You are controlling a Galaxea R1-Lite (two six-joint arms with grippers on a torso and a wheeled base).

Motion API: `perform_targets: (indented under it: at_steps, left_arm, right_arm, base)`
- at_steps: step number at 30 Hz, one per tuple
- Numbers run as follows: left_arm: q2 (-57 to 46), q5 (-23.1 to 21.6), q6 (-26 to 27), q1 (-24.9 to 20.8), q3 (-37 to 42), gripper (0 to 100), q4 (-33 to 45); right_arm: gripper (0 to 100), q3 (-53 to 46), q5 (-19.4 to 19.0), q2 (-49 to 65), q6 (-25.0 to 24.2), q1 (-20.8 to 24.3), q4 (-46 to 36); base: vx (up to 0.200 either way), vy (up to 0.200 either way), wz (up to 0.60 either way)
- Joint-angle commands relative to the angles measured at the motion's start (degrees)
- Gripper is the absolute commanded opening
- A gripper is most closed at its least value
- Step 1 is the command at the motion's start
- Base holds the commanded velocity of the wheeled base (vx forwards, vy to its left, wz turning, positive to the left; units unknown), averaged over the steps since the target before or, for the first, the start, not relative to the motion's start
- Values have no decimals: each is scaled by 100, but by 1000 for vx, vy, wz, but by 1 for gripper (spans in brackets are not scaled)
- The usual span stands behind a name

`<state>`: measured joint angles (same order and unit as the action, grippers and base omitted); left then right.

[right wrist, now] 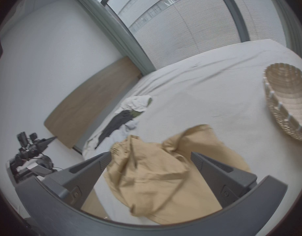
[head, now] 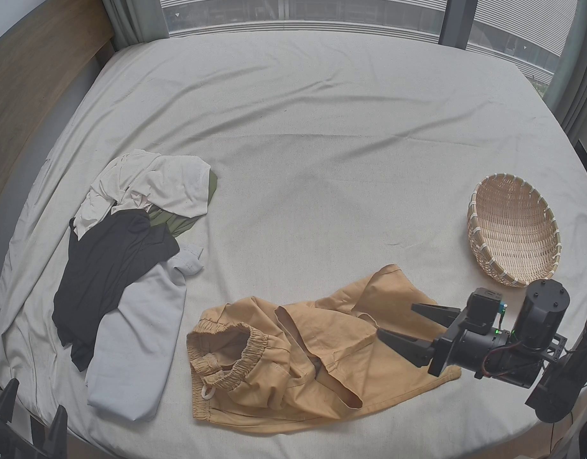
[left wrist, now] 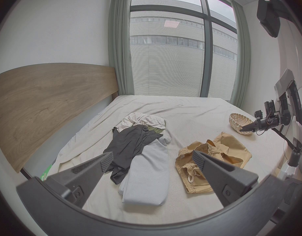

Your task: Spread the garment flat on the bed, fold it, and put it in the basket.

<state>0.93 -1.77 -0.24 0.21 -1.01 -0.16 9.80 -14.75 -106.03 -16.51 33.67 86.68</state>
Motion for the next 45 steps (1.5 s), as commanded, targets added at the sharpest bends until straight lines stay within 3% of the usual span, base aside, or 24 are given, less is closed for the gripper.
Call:
perform_targets:
  at_steps: [1, 9, 16, 23, 31, 36, 45]
  left_arm:
    - [-75, 1, -2, -3, 101, 100, -2]
    - [-75, 1, -2, -3, 101, 100, -2]
    - [-75, 1, -2, -3, 101, 100, 7]
    - [-75, 1, -2, -3, 101, 100, 7]
    - [-75, 1, -2, -3, 101, 100, 7]
    - [-75, 1, -11, -3, 101, 100, 7]
    - [-75, 1, -11, -3, 101, 100, 7]
  right_arm:
    - [100, 303, -195, -110, -213, 474, -54]
    - [100, 452, -494, -743, -476, 676, 7]
    - [100, 558, -494, -1112, -450, 843, -10]
    - [100, 760, -476, -1526, -125, 667, -45]
    - [100, 804, -476, -1701, -90, 773, -116]
    - [100, 927, -476, -2000, 95, 474, -125]
    - [100, 1200, -467, -2378, 350, 386, -142]
  base:
    - [0, 0, 0]
    - [0, 0, 0]
    - [0, 0, 0]
    - [0, 0, 0]
    - [0, 0, 0]
    - [0, 0, 0]
    - [0, 0, 0]
